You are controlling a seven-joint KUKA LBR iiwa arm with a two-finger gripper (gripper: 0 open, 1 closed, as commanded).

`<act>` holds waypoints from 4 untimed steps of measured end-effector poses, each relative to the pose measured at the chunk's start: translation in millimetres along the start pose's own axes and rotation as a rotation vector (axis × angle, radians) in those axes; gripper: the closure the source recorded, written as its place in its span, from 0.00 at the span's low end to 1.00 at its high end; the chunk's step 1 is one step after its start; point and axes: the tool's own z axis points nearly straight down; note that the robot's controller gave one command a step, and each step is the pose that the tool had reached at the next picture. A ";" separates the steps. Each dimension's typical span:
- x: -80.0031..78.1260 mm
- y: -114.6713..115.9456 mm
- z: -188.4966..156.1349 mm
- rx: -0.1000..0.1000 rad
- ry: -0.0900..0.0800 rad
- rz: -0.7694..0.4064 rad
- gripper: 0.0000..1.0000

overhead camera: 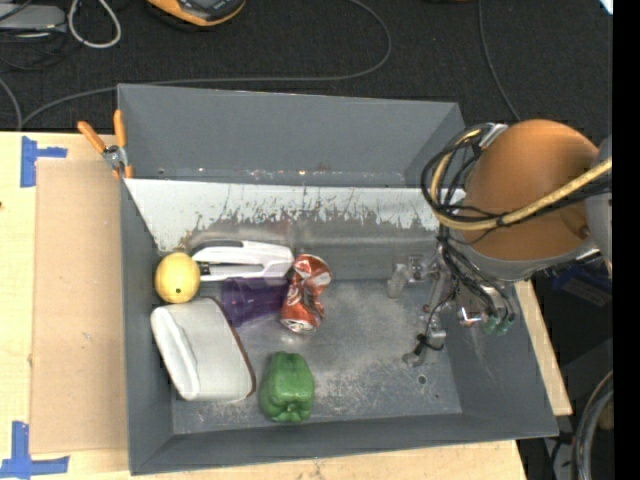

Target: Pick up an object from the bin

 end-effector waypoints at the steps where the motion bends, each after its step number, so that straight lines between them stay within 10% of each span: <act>1: -27.5 17.7 106.8 -0.001 0.015 0.031 0.00; 3: 8.5 -2.1 137.7 -0.004 0.022 -0.161 0.00; 4: -13.2 70.1 148.4 -0.002 0.028 0.027 0.00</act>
Offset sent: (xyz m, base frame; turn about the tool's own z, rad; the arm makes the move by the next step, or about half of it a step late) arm 0.0025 0.0026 0.0171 0.0426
